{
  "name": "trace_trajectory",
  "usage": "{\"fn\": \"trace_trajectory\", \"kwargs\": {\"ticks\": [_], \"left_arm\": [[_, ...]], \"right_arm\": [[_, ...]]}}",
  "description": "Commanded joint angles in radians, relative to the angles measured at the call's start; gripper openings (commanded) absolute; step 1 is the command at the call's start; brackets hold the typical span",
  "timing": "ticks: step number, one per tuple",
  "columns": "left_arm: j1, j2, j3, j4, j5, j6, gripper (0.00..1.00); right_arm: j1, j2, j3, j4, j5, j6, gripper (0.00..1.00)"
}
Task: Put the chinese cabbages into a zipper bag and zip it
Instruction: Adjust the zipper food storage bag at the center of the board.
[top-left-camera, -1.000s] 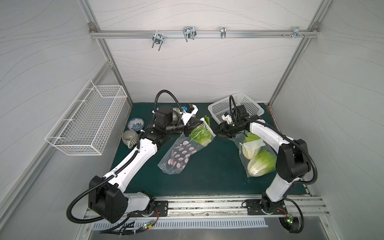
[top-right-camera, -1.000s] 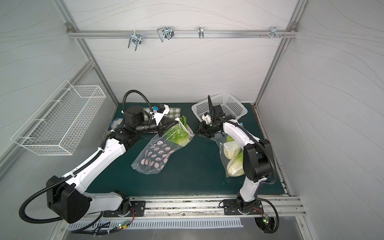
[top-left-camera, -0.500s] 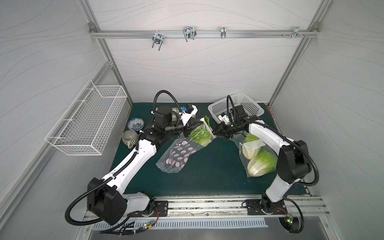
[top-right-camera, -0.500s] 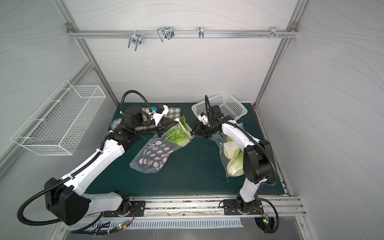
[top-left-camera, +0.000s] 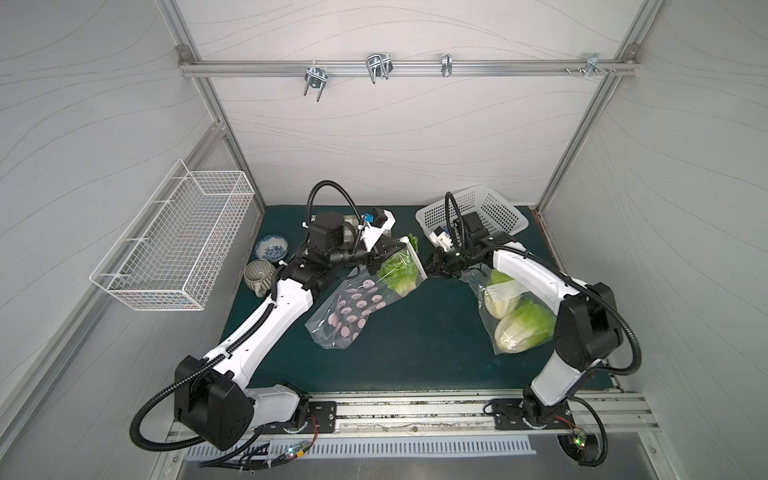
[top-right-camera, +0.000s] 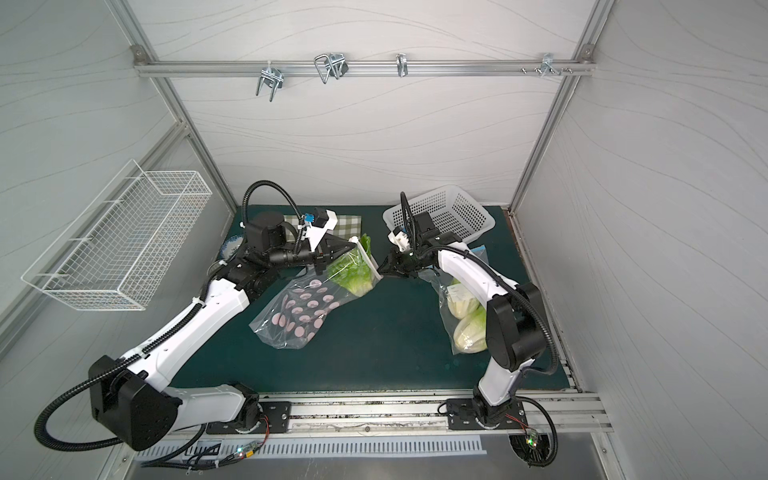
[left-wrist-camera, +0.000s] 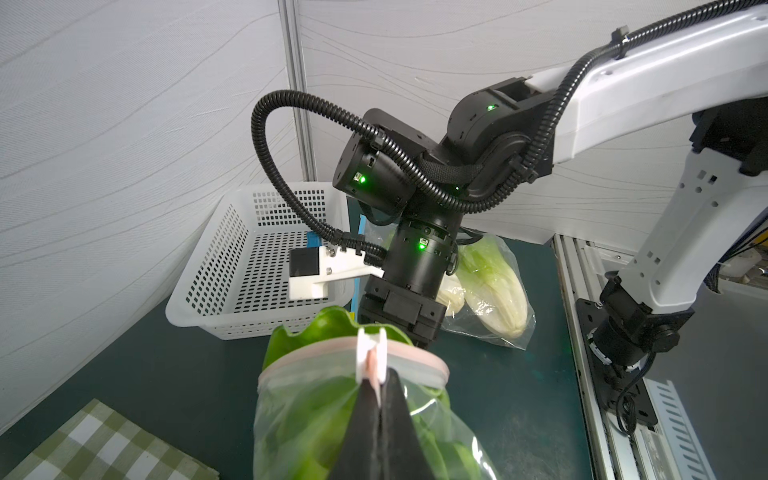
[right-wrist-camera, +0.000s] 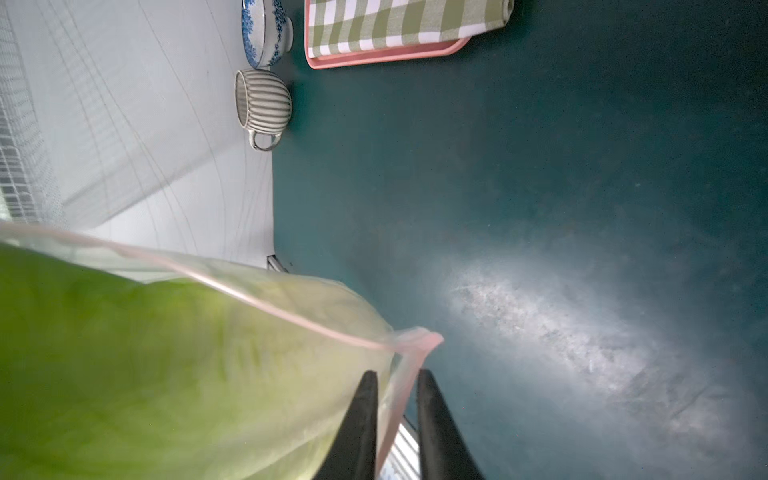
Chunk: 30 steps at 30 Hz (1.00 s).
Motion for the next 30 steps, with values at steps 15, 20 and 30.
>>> {"fn": "trace_trajectory", "kwargs": {"ticks": [15, 20, 30], "left_arm": [[0.098, -0.247, -0.172, -0.005, -0.126, -0.038, 0.00], [0.099, -0.335, -0.225, 0.010, -0.149, -0.068, 0.00], [0.123, -0.332, -0.300, 0.081, -0.143, -0.135, 0.00]], "right_arm": [[0.093, -0.135, 0.258, -0.268, 0.395, -0.205, 0.00], [0.116, -0.208, 0.269, -0.246, 0.408, -0.188, 0.00], [0.024, -0.260, 0.060, -0.075, 0.157, -0.059, 0.00]]}}
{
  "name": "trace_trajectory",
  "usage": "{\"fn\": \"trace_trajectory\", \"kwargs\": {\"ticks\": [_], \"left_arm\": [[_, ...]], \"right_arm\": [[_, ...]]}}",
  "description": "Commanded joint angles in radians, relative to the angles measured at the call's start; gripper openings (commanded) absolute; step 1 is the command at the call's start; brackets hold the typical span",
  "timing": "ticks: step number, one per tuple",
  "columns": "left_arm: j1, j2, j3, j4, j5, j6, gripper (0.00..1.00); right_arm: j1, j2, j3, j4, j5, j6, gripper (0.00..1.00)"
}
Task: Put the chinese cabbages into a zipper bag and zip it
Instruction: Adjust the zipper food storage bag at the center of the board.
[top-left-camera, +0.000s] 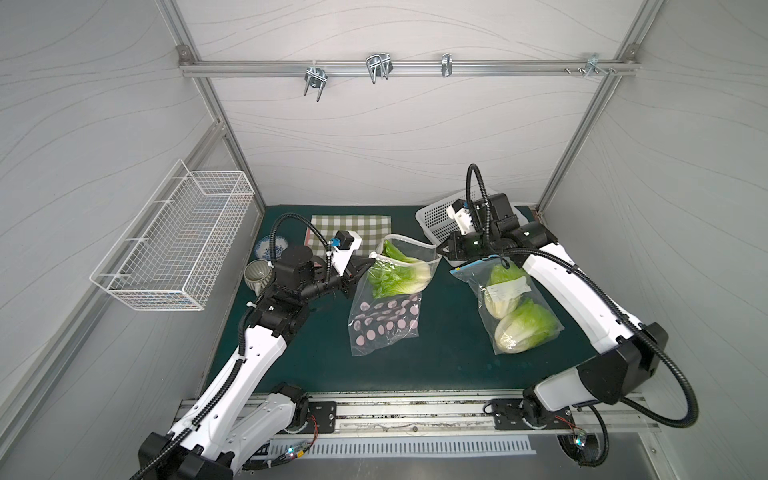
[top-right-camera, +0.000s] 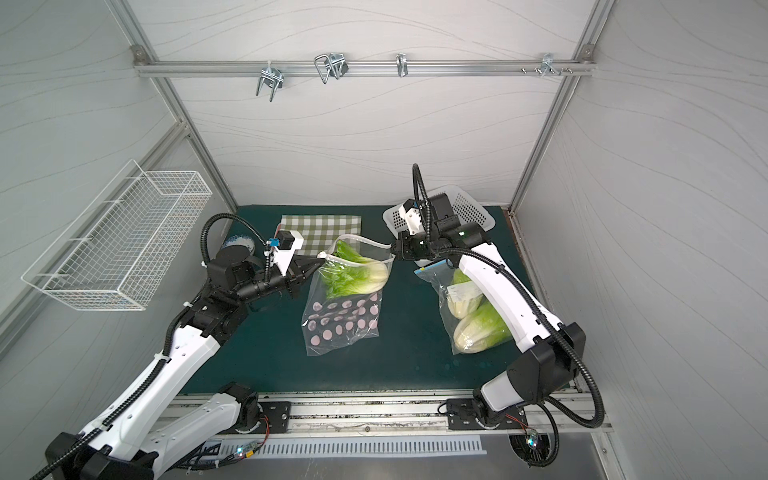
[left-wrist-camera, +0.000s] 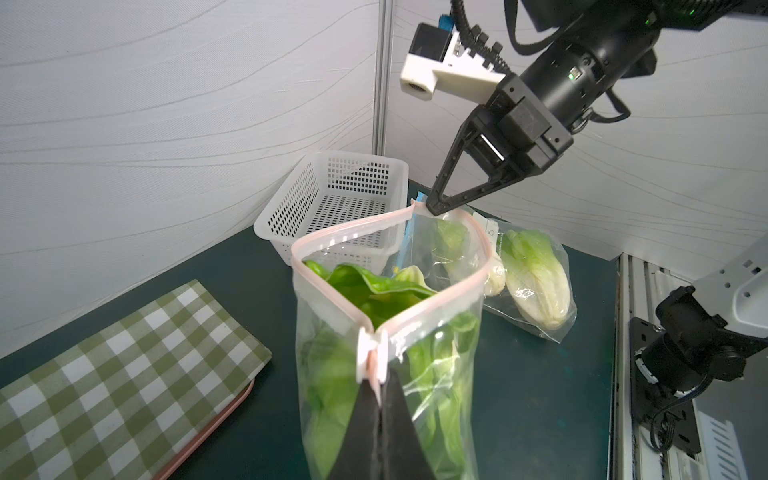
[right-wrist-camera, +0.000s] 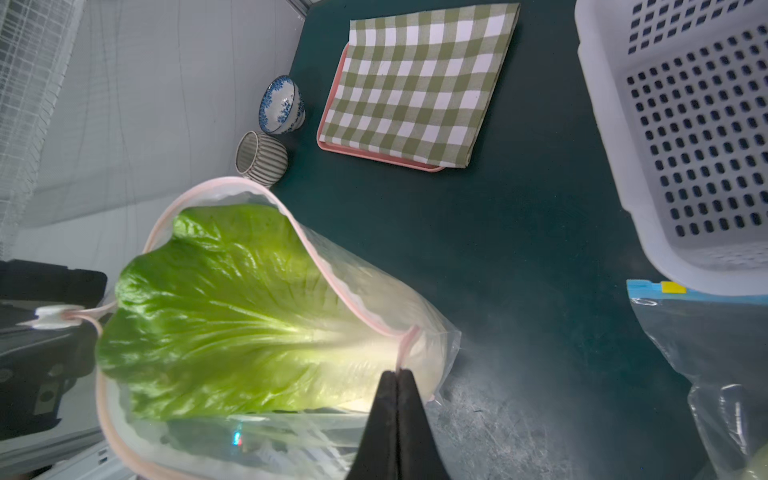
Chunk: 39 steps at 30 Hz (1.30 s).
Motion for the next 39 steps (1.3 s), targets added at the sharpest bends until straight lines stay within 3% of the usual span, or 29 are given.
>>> {"fn": "trace_trajectory", "kwargs": {"ticks": [1, 3, 6, 8, 10, 12, 14, 16, 19, 24, 26, 30, 33, 37, 39], "left_arm": [[0.013, 0.030, -0.005, 0.088, 0.019, -0.029, 0.00], [0.013, 0.036, -0.005, 0.088, 0.042, -0.047, 0.00], [0.021, 0.012, -0.034, 0.148, 0.035, -0.064, 0.00], [0.043, 0.027, -0.034, 0.153, 0.055, -0.072, 0.00], [0.051, 0.034, -0.030, 0.179, 0.095, -0.105, 0.00], [0.051, 0.025, -0.027, 0.226, 0.137, -0.159, 0.00], [0.051, 0.020, -0.029, 0.238, 0.147, -0.165, 0.00], [0.051, 0.031, -0.031, 0.220, 0.134, -0.144, 0.00], [0.051, 0.030, -0.003, 0.171, 0.142, -0.132, 0.00], [0.051, 0.040, 0.013, 0.151, 0.129, -0.128, 0.00], [0.047, 0.043, 0.054, 0.163, 0.158, -0.173, 0.00], [0.046, 0.027, 0.099, 0.173, 0.144, -0.188, 0.00], [0.046, 0.055, 0.147, 0.086, 0.118, -0.124, 0.00], [0.047, 0.041, 0.155, 0.140, 0.115, -0.167, 0.00], [0.047, 0.058, 0.166, 0.156, 0.125, -0.180, 0.00]], "right_arm": [[-0.003, -0.014, -0.052, 0.043, -0.088, 0.045, 0.00], [-0.018, -0.011, -0.063, 0.006, -0.048, 0.033, 0.00], [-0.035, -0.075, -0.147, 0.103, -0.006, 0.060, 0.00], [-0.033, -0.033, -0.133, 0.045, 0.040, 0.017, 0.00], [-0.060, 0.016, -0.111, -0.002, -0.036, 0.018, 0.00], [-0.078, -0.038, -0.180, 0.155, -0.160, 0.092, 0.00], [-0.076, -0.072, -0.206, 0.240, -0.172, 0.130, 0.00], [-0.083, -0.045, -0.169, 0.167, -0.123, 0.100, 0.00], [-0.114, -0.054, -0.143, 0.150, -0.186, 0.120, 0.00], [-0.042, -0.114, -0.091, 0.221, -0.242, 0.181, 0.00], [-0.002, -0.113, -0.056, 0.212, -0.214, 0.170, 0.00], [-0.046, -0.114, -0.145, 0.215, 0.025, 0.167, 0.00], [-0.142, -0.067, -0.186, 0.304, -0.093, 0.258, 0.00], [-0.140, -0.078, -0.175, 0.360, -0.014, 0.235, 0.00], [-0.163, -0.034, -0.173, 0.368, -0.069, 0.217, 0.00]]}}
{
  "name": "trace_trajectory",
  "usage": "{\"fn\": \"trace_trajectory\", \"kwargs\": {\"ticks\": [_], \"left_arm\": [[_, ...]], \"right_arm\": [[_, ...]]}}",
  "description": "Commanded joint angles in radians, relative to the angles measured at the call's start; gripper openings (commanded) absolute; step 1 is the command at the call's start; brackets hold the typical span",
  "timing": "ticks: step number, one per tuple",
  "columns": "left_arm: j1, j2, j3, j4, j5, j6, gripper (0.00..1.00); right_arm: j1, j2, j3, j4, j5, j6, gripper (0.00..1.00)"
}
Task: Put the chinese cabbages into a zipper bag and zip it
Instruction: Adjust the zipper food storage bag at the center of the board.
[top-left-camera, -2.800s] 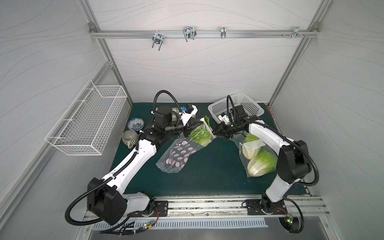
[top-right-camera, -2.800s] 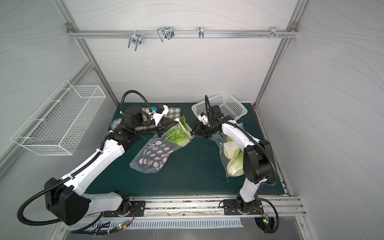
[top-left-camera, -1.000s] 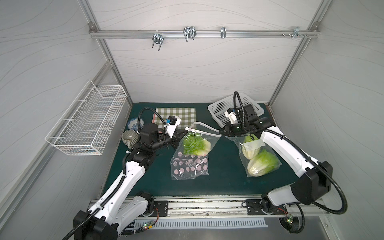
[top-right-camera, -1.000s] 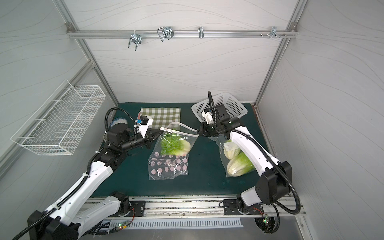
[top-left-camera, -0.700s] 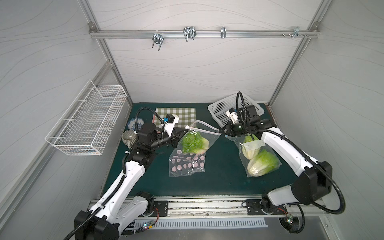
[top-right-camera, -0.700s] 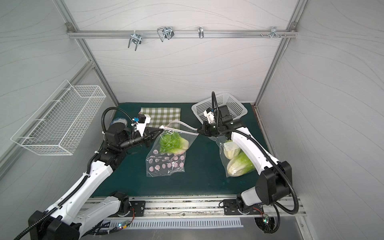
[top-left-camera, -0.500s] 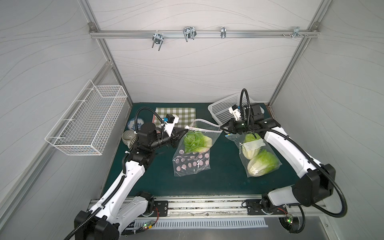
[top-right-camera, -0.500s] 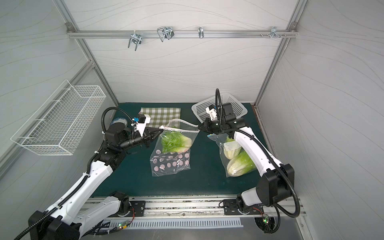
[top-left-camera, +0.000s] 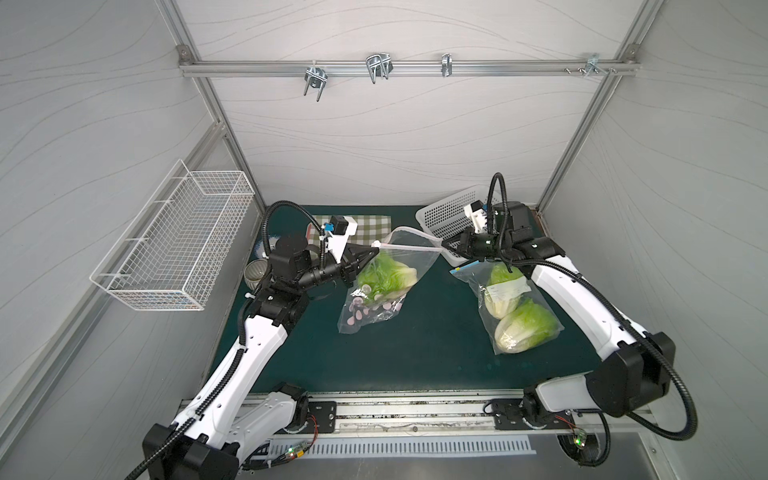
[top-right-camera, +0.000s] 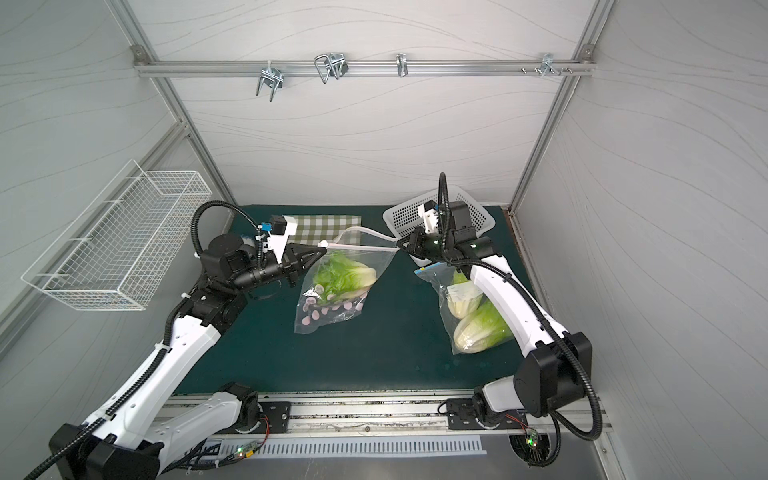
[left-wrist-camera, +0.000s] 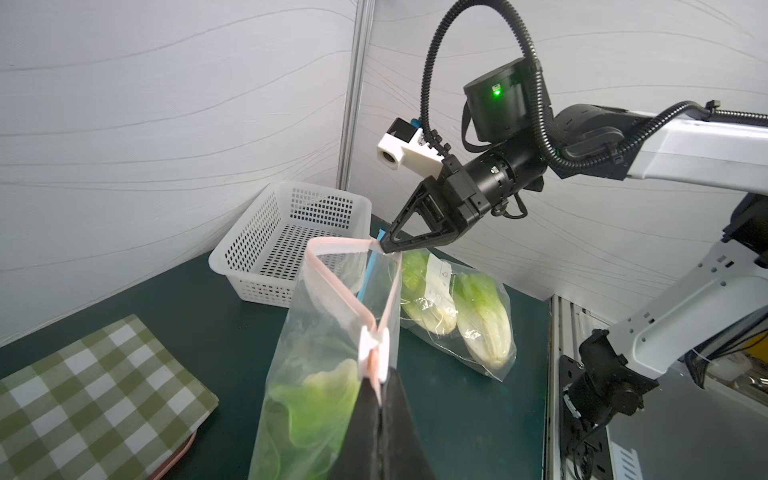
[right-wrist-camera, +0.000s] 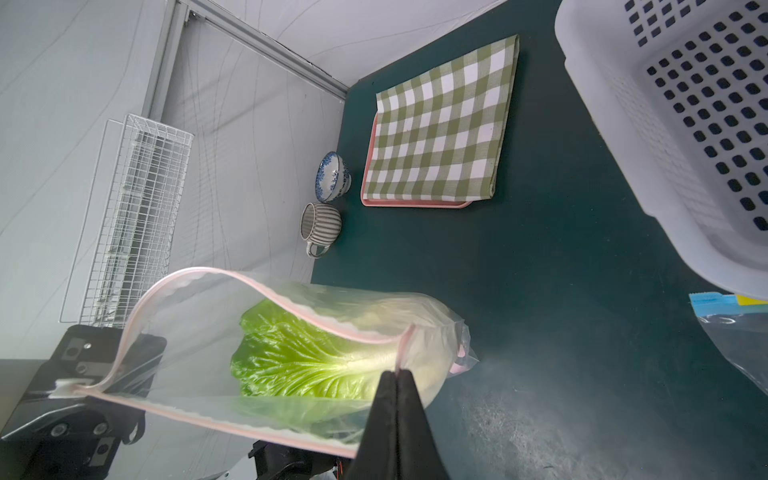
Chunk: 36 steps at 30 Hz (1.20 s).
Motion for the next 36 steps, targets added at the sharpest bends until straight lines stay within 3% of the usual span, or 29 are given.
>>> {"fn": "trace_trajectory", "kwargs": {"ticks": [1, 3, 7, 12, 14, 17, 21, 27, 32, 36], "left_arm": [[0.013, 0.005, 0.075, 0.088, 0.000, -0.011, 0.00], [0.010, 0.017, 0.088, 0.080, -0.008, -0.002, 0.00], [0.009, 0.035, 0.134, 0.041, -0.026, 0.024, 0.00], [-0.018, 0.060, 0.161, -0.004, -0.043, 0.051, 0.00], [-0.035, 0.071, 0.178, -0.038, -0.048, 0.076, 0.00], [-0.048, 0.075, 0.198, -0.064, -0.046, 0.086, 0.00], [-0.051, 0.071, 0.217, -0.151, -0.040, 0.150, 0.00], [-0.052, 0.060, 0.176, -0.289, -0.046, 0.309, 0.00], [-0.060, 0.062, 0.182, -0.358, -0.035, 0.384, 0.00], [-0.077, 0.064, 0.203, -0.399, -0.006, 0.413, 0.00]], "right_arm": [[-0.052, 0.051, 0.011, 0.064, -0.007, -0.008, 0.00], [-0.053, 0.068, 0.010, 0.121, -0.101, -0.007, 0.03], [-0.078, 0.039, -0.042, 0.219, -0.207, -0.039, 0.35], [-0.157, -0.119, -0.342, 0.689, -0.201, -0.028, 0.58], [-0.153, -0.117, -0.409, 0.787, -0.232, -0.096, 0.62], [-0.098, -0.092, -0.434, 0.700, -0.217, -0.264, 0.62], [0.033, -0.141, -0.411, 0.634, -0.142, -0.392, 0.65], [0.319, -0.120, -0.095, 0.094, 0.067, -0.862, 0.65], [0.340, -0.097, 0.082, -0.079, -0.056, -0.929, 0.62], [0.339, -0.076, 0.123, -0.037, -0.055, -0.928, 0.66]]}}
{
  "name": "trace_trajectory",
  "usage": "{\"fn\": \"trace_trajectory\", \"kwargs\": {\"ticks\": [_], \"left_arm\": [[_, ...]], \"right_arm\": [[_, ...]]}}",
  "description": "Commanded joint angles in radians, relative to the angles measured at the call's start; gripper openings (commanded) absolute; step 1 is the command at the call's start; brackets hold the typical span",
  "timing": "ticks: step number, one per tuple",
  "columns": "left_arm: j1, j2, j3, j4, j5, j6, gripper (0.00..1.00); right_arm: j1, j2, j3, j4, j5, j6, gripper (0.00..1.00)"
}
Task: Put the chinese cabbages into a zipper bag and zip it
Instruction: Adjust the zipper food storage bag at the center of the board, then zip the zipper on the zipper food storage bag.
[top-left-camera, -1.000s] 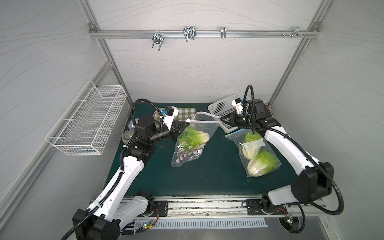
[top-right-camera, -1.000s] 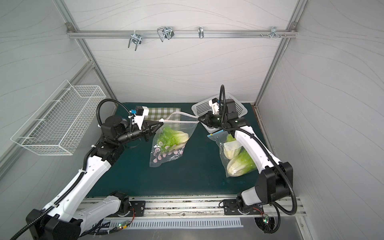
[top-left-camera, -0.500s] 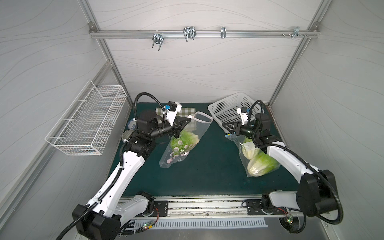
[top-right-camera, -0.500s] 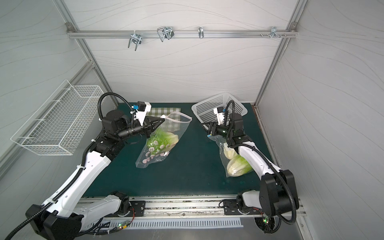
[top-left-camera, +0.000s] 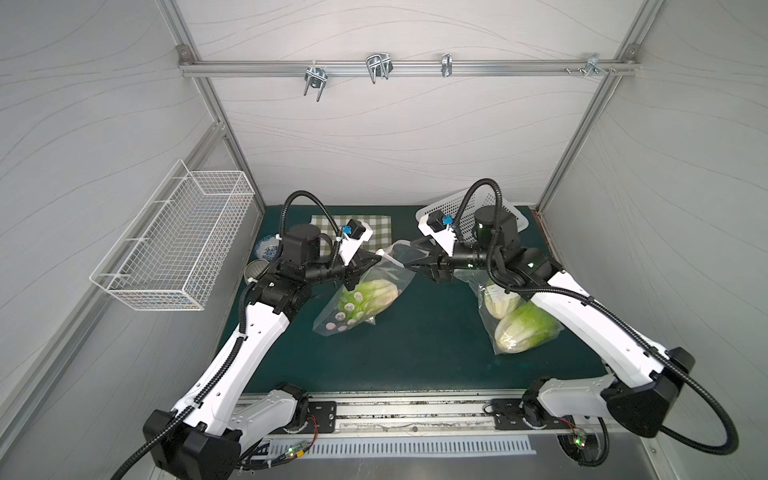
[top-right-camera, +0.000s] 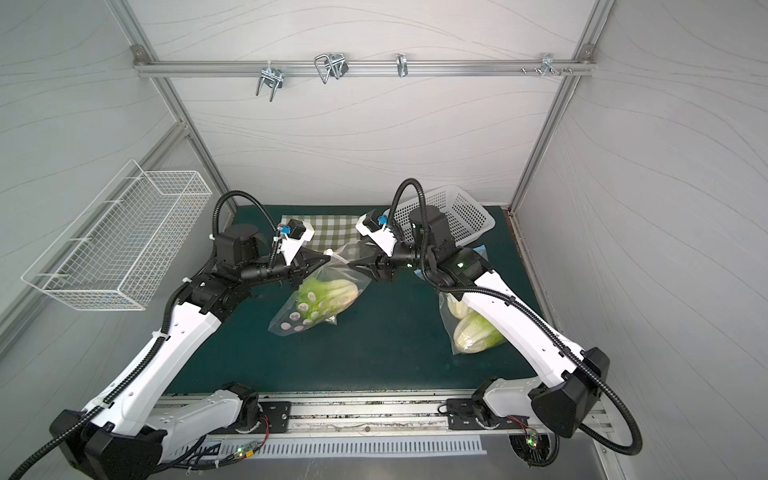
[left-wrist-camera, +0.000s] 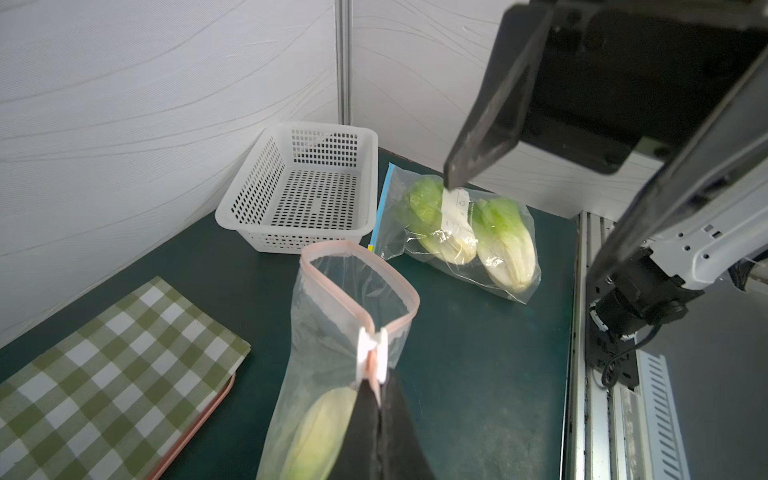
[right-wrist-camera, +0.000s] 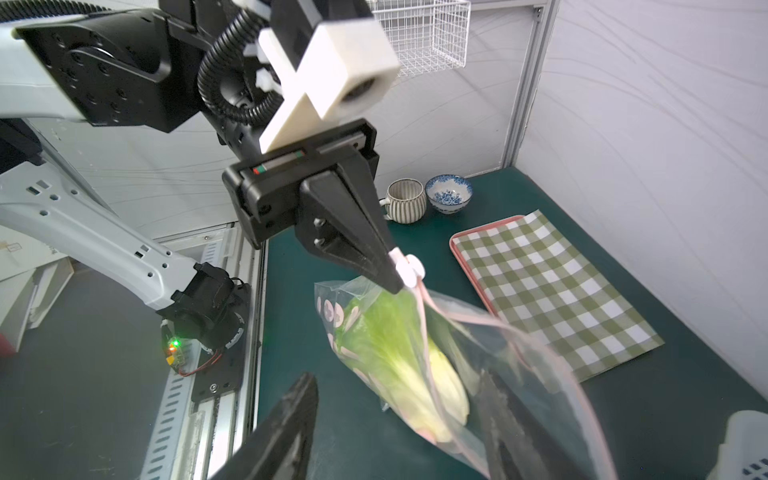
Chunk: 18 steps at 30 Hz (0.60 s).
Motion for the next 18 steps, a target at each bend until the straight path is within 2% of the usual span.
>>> {"fn": "trace_trajectory", "kwargs": {"ticks": [1, 4, 10, 18], "left_arm": [[-0.020, -0.014, 0.051, -0.033, 0.038, 0.090, 0.00], [-0.029, -0.021, 0.039, -0.036, 0.052, 0.093, 0.00], [-0.047, -0.045, -0.045, 0.021, 0.048, 0.049, 0.00], [-0.065, -0.062, -0.072, 0.014, 0.077, 0.057, 0.00]], "right_arm": [[-0.005, 0.040, 0.024, -0.071, -0.027, -0.087, 0.68], [-0.002, 0.114, 0.086, -0.145, -0.042, -0.086, 0.69], [-0.039, 0.155, 0.054, -0.163, -0.113, -0.065, 0.68], [-0.021, 0.198, 0.130, -0.242, -0.184, -0.067, 0.61]]}}
